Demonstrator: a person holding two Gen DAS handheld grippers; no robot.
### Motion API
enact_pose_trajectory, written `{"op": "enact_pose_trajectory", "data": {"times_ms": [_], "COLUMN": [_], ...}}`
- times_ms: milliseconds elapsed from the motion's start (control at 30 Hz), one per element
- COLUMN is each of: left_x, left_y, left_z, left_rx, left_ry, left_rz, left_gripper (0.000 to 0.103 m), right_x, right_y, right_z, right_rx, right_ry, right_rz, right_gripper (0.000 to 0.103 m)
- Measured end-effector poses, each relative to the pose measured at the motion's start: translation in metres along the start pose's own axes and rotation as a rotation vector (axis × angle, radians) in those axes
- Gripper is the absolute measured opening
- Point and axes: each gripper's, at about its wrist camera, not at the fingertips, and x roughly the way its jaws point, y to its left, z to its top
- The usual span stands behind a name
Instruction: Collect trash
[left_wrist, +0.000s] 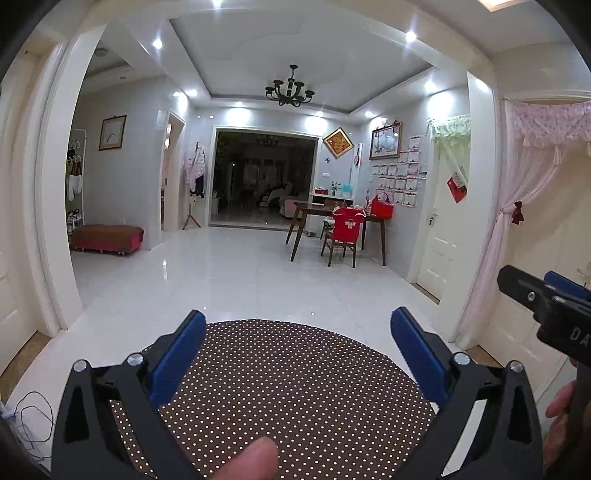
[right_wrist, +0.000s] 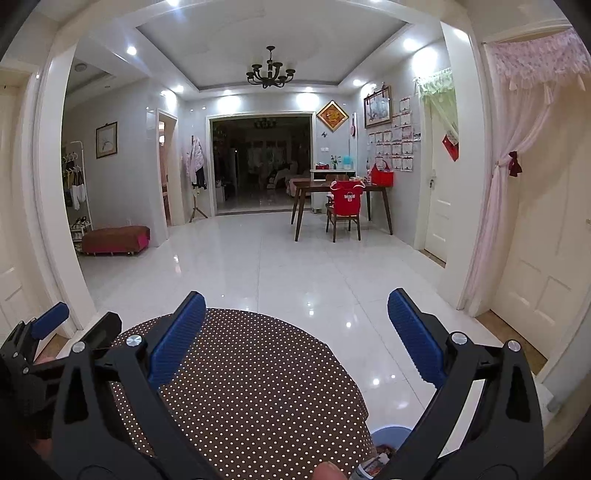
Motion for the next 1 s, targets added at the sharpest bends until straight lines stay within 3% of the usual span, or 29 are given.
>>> {"op": "enact_pose_trajectory", "data": {"times_ms": [500,1000], "left_x": [-0.006,-0.006], "left_y": [-0.021,-0.03], "left_z": [0.006,-0.002], "left_rx": [0.027,0.039], "left_ry": [-0.032,-0.029], "left_rz": [0.017,-0.012], "left_gripper": [0.098,0.098], "right_x": [-0.003,-0.004], "right_y": [0.001,-0.001], "right_z": [0.004,0.003], "right_rx": [0.027,0.038], "right_ry": [-0.008,-0.012], "right_rz": [-0.004,-0.012], "right_gripper": [0.097,0.097]}}
